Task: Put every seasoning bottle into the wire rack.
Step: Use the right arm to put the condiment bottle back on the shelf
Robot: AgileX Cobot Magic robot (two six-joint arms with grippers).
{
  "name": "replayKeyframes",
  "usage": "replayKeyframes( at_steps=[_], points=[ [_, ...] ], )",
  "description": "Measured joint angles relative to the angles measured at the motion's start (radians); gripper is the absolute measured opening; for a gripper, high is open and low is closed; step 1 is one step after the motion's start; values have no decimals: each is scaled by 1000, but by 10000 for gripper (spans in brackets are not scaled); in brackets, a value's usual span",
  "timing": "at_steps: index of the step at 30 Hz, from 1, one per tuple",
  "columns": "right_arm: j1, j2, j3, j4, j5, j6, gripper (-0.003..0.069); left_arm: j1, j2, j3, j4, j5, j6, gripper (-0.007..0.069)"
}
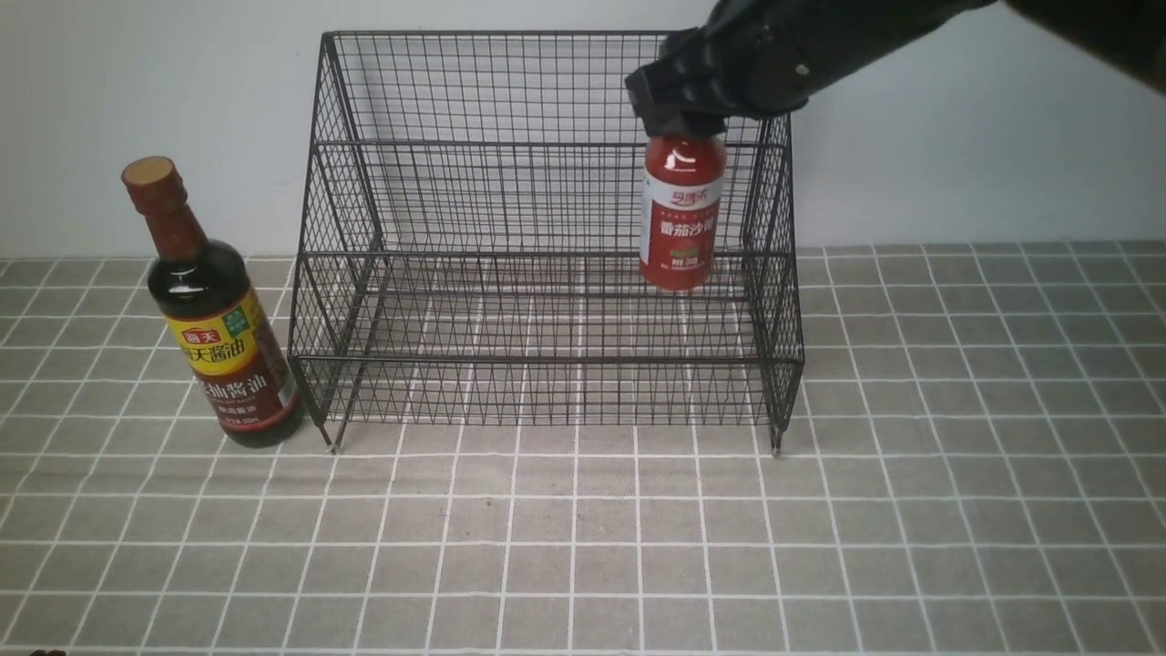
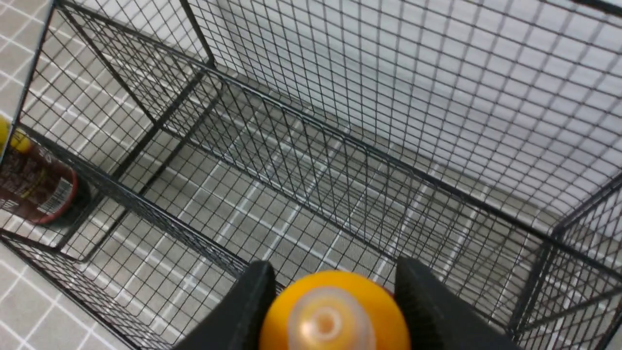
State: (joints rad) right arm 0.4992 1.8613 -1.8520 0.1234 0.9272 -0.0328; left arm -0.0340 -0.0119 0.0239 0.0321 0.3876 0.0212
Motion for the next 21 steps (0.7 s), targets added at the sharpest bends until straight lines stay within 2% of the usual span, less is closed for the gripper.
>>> replayKeyframes(
  at_steps=[6,11,21],
  points=[
    [28,-40,12,-35,49,-12,290,0,0,0,0,0,0,-7],
    [42,-81,31,-33,187,0,290,0,0,0,0,0,0,-7],
    [42,-76,31,-37,153,26,290,0,0,0,0,0,0,-7]
  ],
)
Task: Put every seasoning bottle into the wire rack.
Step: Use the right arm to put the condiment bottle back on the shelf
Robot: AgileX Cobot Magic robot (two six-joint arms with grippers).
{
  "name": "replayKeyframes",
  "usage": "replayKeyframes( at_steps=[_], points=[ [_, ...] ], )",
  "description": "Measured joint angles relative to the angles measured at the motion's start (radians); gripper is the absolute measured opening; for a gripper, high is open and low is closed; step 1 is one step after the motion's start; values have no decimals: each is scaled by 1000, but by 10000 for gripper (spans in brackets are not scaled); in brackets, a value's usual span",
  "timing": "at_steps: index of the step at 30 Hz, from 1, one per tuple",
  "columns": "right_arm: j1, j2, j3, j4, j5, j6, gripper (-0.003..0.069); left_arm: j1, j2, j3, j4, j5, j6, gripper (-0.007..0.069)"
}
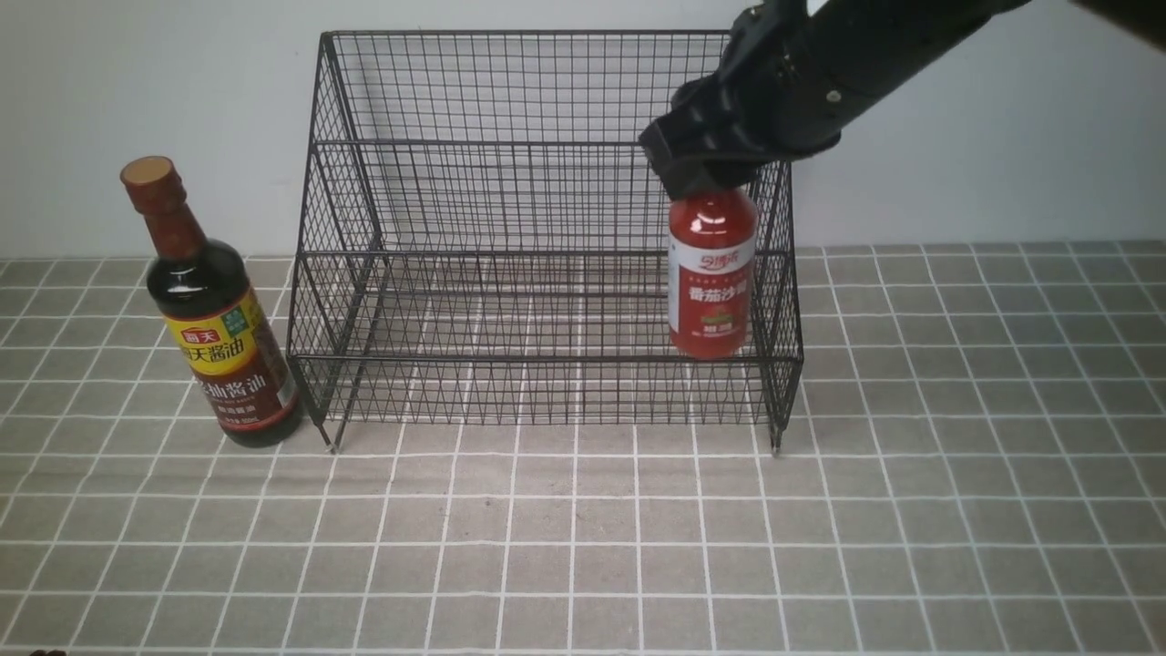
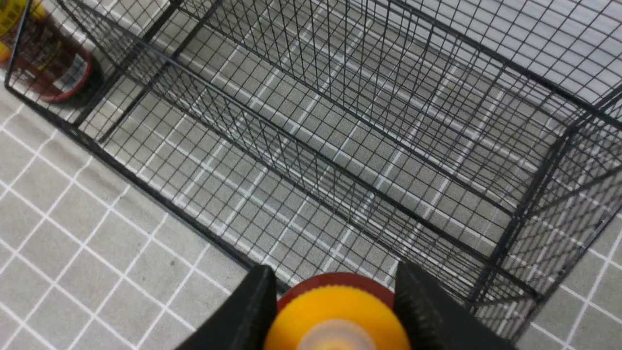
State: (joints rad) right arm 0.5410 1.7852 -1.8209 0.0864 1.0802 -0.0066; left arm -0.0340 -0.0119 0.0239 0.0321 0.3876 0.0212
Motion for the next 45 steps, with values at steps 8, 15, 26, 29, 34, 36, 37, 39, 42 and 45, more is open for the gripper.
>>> replayKeyframes(
  at_steps=[8,15,26,29,34,36,37,39,42,45],
  points=[
    [0,60,0,-2,-106,109,290,0,0,0,0,0,0,-7],
    [0,102,0,-28,-118,126,290,0,0,0,0,0,0,-7],
    [0,131,2,-51,-86,153,290,0,0,0,0,0,0,-7],
    [0,131,2,-52,-48,156,290,0,0,0,0,0,0,-7],
    [0,152,1,-59,10,159,290,0,0,0,0,0,0,-7],
    [0,175,1,-59,29,159,302,0,0,0,0,0,0,-7],
    [0,184,1,-58,43,160,312,0,0,0,0,0,0,-7],
    [0,194,1,-55,59,162,346,0,0,0,0,0,0,-7],
    [0,196,1,-55,65,163,400,0,0,0,0,0,0,-7],
    [0,196,0,-55,66,163,438,0,0,0,0,0,0,-7]
  ],
)
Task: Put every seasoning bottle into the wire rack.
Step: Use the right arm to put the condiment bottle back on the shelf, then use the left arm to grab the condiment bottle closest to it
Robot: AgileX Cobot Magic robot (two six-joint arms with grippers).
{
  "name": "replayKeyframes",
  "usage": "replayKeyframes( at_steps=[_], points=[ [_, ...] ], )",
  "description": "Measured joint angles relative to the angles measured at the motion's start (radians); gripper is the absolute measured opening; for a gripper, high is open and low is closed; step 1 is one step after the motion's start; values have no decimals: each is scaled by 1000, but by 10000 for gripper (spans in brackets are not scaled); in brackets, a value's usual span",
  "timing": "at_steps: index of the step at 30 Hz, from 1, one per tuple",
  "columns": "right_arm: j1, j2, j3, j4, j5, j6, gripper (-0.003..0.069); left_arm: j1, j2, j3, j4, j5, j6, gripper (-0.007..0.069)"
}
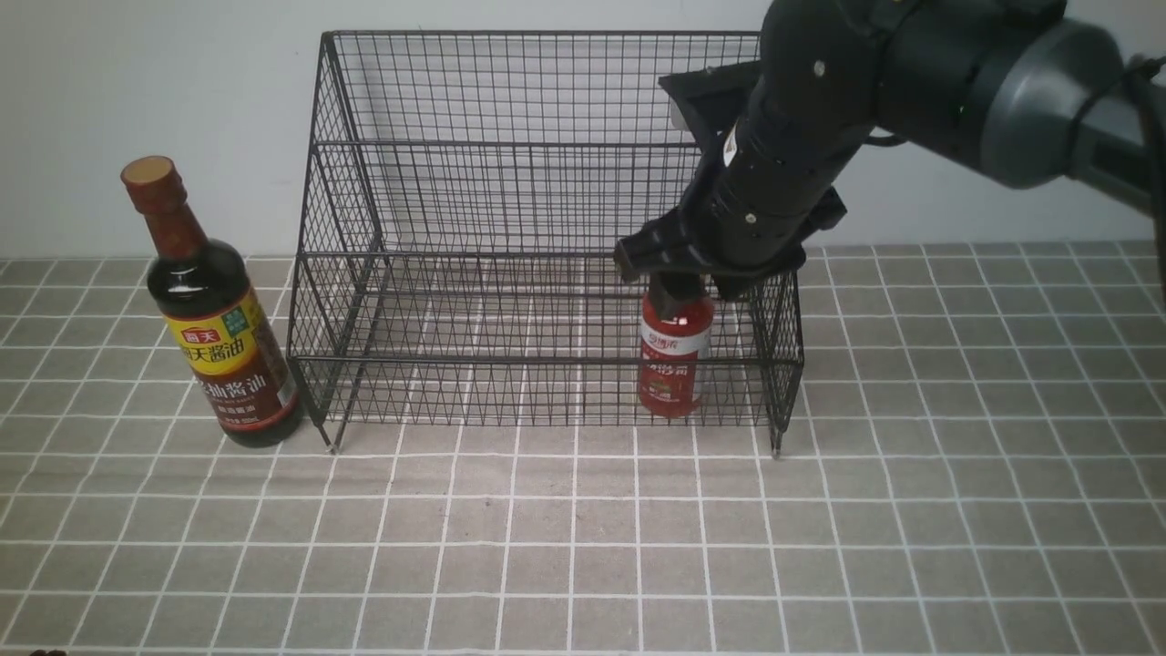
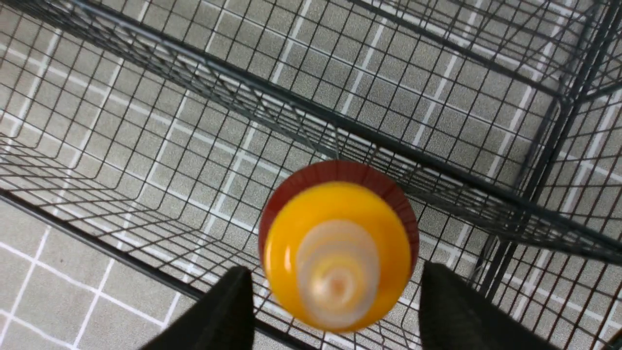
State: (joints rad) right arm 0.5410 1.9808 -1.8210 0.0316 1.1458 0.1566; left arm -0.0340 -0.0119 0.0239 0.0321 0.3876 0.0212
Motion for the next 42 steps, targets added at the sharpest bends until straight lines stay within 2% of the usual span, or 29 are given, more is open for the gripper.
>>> replayKeyframes(
  at_steps=[5,10,13,15,18,21,23,25,29,37,38,42],
  points=[
    [0,-52,-11,1,32,3,462,0,0,0,0,0,0,-7],
    [0,-172,-115,-9,103,-12,443,0,0,0,0,0,0,-7],
    [0,-274,-140,-14,104,-15,372,0,0,0,0,0,0,-7],
    [0,-367,-144,-17,112,-15,281,0,0,0,0,0,0,-7],
    [0,-515,-137,-37,118,-15,103,0,0,0,0,0,0,-7],
    [0,-656,-76,-45,118,-14,15,0,0,0,0,0,0,-7],
    [0,-750,-15,-49,114,-6,-1,0,0,0,0,0,0,-7],
    [0,-886,131,-51,46,7,-11,0,0,0,0,0,0,-7],
    [0,-1130,423,-51,-201,11,-12,0,0,0,0,0,0,-7],
    [0,-1597,1083,-44,-849,11,-13,0,0,0,0,0,0,-7],
    [0,-1597,1083,-44,-849,11,-13,0,0,0,0,0,0,-7],
    [0,-1810,1317,-44,-993,13,-13,0,0,0,0,0,0,-7]
  ],
)
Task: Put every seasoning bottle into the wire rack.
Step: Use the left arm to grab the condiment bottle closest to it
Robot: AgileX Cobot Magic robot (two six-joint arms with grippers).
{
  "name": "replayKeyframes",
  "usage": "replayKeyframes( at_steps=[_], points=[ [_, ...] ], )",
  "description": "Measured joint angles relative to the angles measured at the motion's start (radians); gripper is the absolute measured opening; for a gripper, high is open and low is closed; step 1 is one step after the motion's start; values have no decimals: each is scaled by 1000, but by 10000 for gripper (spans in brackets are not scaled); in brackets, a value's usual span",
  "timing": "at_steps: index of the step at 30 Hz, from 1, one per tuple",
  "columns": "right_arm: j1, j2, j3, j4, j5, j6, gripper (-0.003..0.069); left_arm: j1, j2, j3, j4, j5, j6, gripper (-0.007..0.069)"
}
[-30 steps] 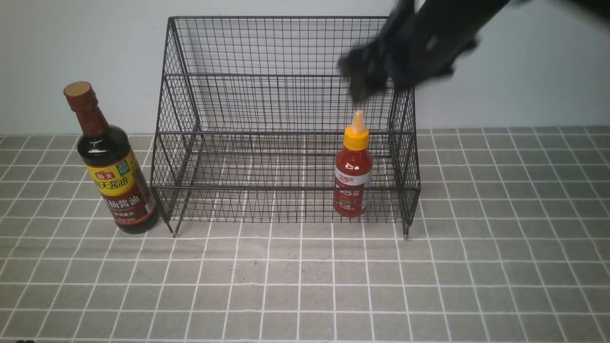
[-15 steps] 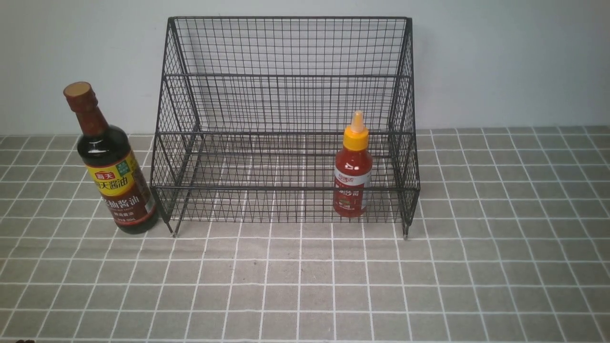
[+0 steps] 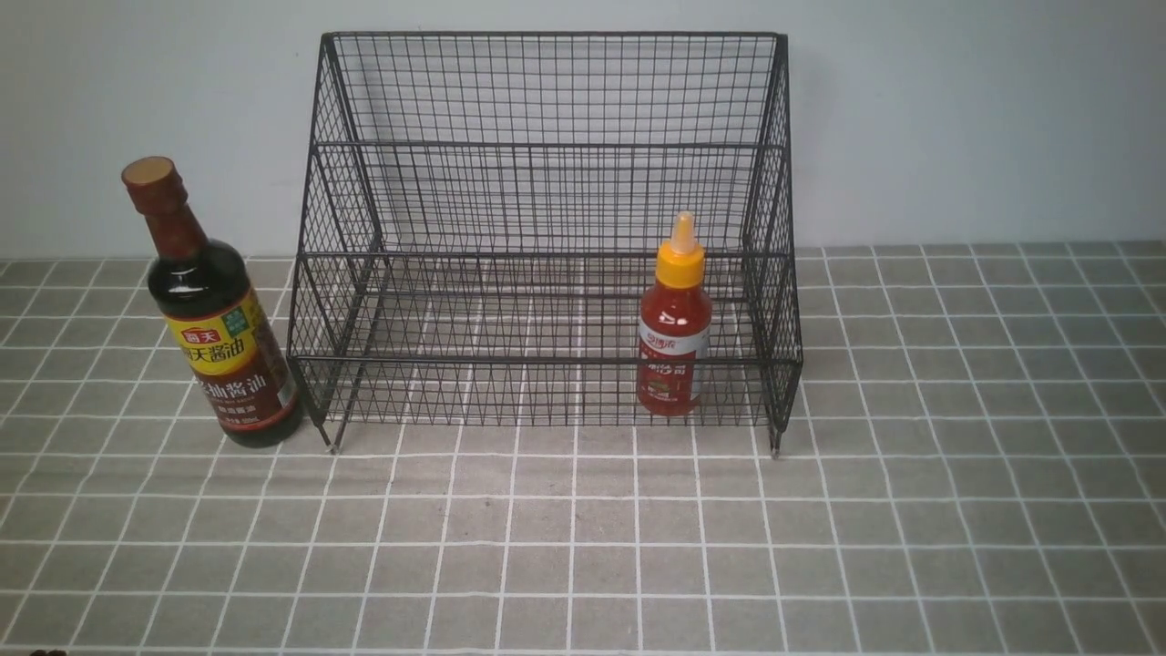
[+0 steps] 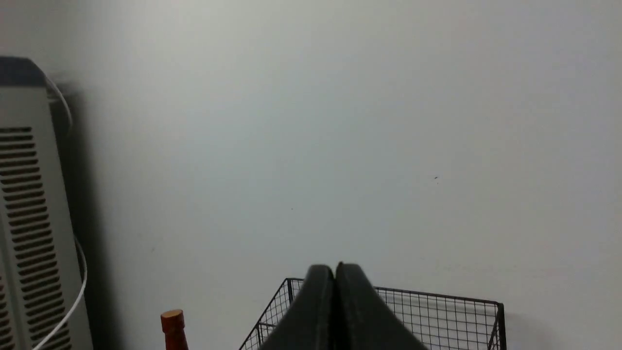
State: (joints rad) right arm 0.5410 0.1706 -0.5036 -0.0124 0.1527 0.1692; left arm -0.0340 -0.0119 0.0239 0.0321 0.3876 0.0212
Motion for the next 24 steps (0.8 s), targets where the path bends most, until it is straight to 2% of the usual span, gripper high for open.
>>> replayKeyframes(
  at_steps=[5,11,13,21,22,24],
  points=[
    [0,-169,147,-23,-17,-18,-13,0,0,0,0,0,0,-7],
    [-30,-184,292,-111,-16,-24,-14,0,0,0,0,0,0,-7],
    [-72,-184,327,-116,-16,-23,-14,0,0,0,0,0,0,-7],
    [-406,-184,527,-63,3,2,-14,0,0,0,0,0,0,-7],
    [-413,-184,529,-63,3,2,-14,0,0,0,0,0,0,-7],
    [-485,-184,531,-33,80,2,-14,0,0,0,0,0,0,-7]
  ],
)
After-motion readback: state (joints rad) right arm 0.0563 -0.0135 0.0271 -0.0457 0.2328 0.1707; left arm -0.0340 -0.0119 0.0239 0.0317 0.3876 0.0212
